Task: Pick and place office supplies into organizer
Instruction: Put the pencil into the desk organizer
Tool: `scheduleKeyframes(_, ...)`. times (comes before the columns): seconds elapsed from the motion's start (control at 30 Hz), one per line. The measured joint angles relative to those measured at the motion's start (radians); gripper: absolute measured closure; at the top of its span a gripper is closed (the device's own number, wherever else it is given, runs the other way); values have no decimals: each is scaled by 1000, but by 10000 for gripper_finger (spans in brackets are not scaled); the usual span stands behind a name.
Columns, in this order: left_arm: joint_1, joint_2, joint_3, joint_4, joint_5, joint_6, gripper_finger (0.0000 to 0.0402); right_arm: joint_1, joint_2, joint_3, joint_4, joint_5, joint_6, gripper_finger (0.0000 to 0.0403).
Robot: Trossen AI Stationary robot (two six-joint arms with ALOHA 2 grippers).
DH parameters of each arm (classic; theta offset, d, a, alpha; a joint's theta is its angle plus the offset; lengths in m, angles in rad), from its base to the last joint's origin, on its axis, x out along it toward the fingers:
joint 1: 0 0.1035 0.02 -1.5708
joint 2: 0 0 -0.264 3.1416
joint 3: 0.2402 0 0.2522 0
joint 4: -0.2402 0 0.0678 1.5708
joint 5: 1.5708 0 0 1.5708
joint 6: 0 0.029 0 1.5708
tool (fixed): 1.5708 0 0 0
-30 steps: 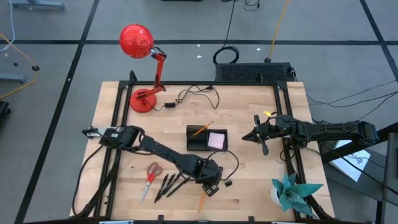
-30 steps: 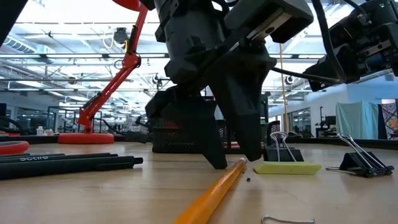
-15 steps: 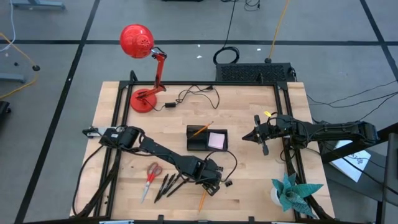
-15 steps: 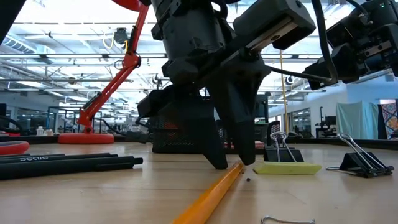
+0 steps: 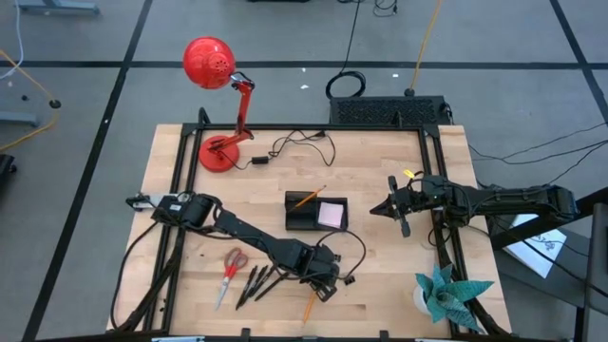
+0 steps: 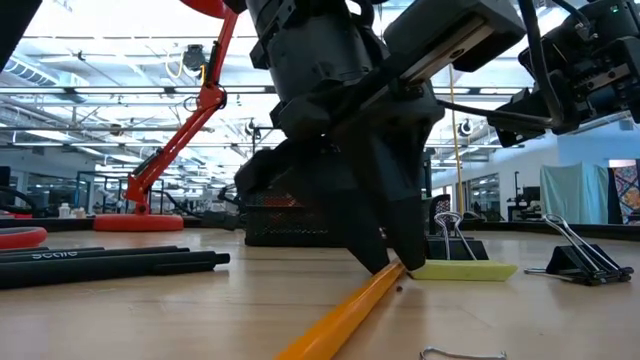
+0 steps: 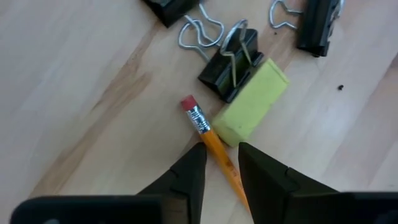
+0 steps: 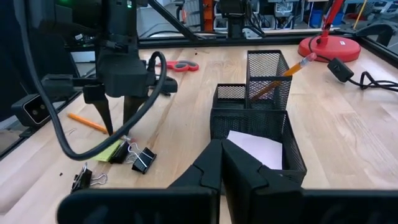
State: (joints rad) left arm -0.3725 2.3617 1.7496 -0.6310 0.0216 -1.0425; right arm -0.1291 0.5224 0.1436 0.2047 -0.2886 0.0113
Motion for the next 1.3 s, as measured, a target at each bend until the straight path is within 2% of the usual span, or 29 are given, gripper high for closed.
scheduleKeyframes(0.47,-32,0,5,-92,-59,62,296,0,0,0,-24,-1,23,399)
scheduleKeyframes(1.3,-39,-1,10,-208,-27,85,297,0,0,0,-32,-1,30,399)
